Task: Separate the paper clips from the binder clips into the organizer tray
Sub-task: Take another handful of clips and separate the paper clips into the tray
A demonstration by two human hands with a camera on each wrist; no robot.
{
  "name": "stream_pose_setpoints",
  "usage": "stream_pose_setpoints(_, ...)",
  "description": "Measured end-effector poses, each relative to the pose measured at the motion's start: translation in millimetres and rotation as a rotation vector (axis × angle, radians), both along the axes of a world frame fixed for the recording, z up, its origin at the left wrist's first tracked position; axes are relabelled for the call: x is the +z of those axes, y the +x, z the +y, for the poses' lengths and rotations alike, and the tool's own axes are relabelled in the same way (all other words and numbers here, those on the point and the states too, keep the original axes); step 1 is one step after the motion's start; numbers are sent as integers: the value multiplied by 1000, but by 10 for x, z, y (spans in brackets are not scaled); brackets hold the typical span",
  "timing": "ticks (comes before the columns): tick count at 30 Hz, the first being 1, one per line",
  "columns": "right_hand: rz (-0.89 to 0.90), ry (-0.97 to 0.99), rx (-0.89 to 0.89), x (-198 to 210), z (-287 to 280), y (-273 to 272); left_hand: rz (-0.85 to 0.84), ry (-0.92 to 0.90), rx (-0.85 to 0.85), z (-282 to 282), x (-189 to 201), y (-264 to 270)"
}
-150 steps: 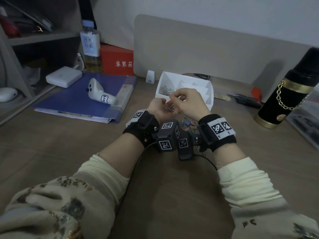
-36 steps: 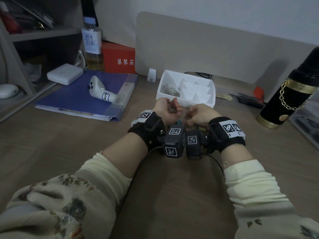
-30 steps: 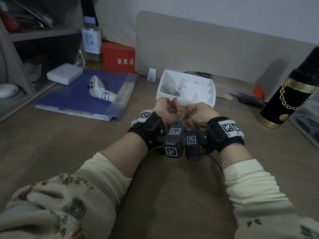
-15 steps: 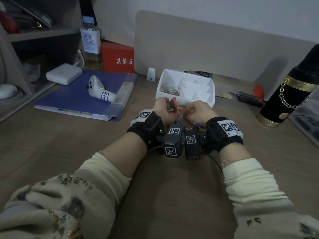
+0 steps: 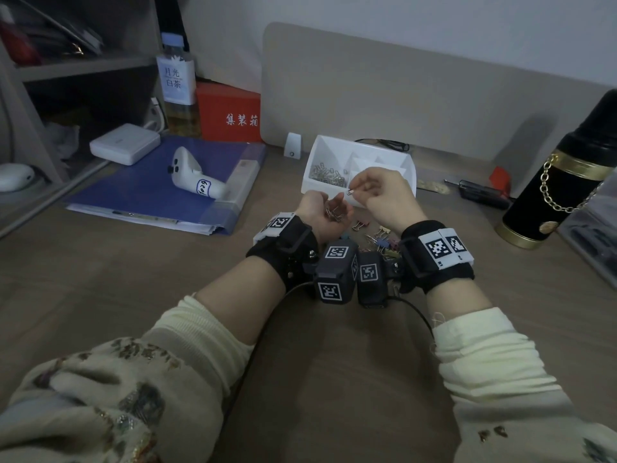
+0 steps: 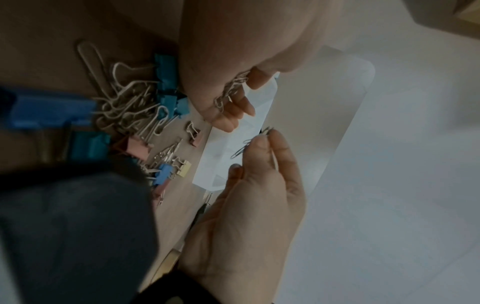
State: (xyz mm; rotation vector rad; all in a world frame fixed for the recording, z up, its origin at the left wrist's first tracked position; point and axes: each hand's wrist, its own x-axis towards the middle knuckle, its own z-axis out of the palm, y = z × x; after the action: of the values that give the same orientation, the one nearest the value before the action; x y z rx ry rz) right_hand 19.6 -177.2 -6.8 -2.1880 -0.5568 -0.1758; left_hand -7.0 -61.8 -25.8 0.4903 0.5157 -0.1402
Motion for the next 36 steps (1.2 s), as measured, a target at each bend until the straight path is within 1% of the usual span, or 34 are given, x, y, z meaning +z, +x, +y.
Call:
stream_pose_setpoints(2, 9, 42, 59, 34, 21, -40, 3, 7, -32, -1, 12, -33)
stream_pose_setpoints(4, 36, 56, 115, 49, 29, -76, -44, 45, -77, 0, 31, -36)
stream_pose_setpoints(5, 41, 49, 135, 49, 30, -84, -78, -25, -93, 1, 17, -35)
stream_pose_setpoints(6, 38, 42, 145, 45, 32, -85, -85, -34, -86, 3, 43, -47)
stream_pose_setpoints(7, 30, 43, 148, 41, 34, -81, -130, 30, -116, -5, 56, -59)
stream_pose_setpoints(8, 20, 55, 142, 39, 38, -75, -157, 40, -153, -5, 40, -45)
stream_pose_setpoints(10, 21, 92, 129, 41, 37, -57, -102, 38, -156, -3, 25, -18)
stream_pose_setpoints(12, 34, 115, 132, 41, 27, -53, -73, -20, -140, -1, -4, 38)
stream_pose_setpoints(14, 39, 129, 136, 38, 21, -54, -92, -81, -163, 6, -8, 39)
stream_pose_setpoints(17, 51, 164, 148, 45, 24, -56, -114, -104, -181, 6, 0, 15)
stream_pose_setpoints(21, 60, 211, 166, 40, 19, -46, -109, -212, -187, -11, 13, -2)
stream_pose_setpoints(26, -2, 241, 145, 31, -31, 29, -78, -284, -136, -25, 12, 4)
stream_pose_setpoints(30, -54, 154, 36, -4, -150, 92, -68, -143, -132, -22, -15, 35)
stream_pose_setpoints(32, -48, 109, -24, -37, -230, 114, -90, -124, -149, -9, -18, 23)
stream_pose_setpoints(36, 83, -151, -96, -81, -396, 134, -121, -117, -167, 36, -31, 22)
